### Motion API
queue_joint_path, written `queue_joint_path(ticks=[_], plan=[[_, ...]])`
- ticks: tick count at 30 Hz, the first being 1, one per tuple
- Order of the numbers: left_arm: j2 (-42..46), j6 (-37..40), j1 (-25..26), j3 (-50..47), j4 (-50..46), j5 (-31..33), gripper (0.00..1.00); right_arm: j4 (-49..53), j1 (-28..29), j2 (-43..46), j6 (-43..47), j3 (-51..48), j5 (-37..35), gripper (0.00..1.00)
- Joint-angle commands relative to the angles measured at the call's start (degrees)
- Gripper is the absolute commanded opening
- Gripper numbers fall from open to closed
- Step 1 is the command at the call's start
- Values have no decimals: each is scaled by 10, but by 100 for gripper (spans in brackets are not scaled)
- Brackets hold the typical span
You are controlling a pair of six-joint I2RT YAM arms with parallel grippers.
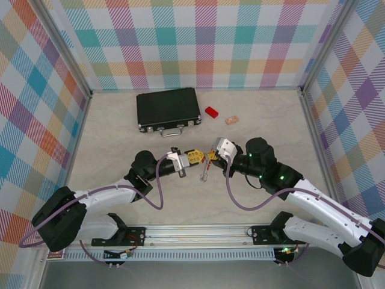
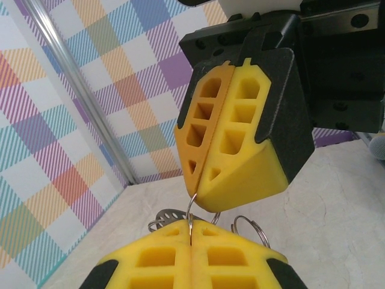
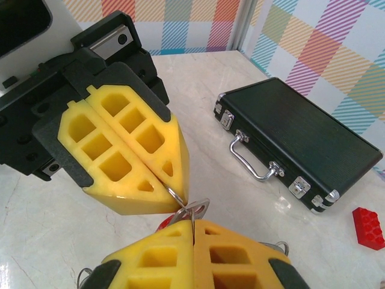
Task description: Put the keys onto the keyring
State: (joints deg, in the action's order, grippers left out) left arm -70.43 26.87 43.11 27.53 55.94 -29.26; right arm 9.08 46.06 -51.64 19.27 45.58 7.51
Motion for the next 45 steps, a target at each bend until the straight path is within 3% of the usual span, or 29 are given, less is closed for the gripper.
queue_joint_path(ticks=[1, 13, 22, 31, 45], plan=[[17, 17, 8, -7, 6, 18, 0, -17, -1, 11, -1, 9, 5, 0], [16, 24, 7, -5, -3, -2, 0, -8, -1, 5, -10, 18, 10, 0], [21, 109, 22, -6, -56, 27, 0, 22, -1, -3, -7, 31, 5, 0], [23, 148, 26, -24, -26, 66, 0, 37, -1, -15, -4, 39, 8, 0], [25, 155, 28, -39, 18, 59, 0, 42, -1, -24, -6, 42, 6, 0]])
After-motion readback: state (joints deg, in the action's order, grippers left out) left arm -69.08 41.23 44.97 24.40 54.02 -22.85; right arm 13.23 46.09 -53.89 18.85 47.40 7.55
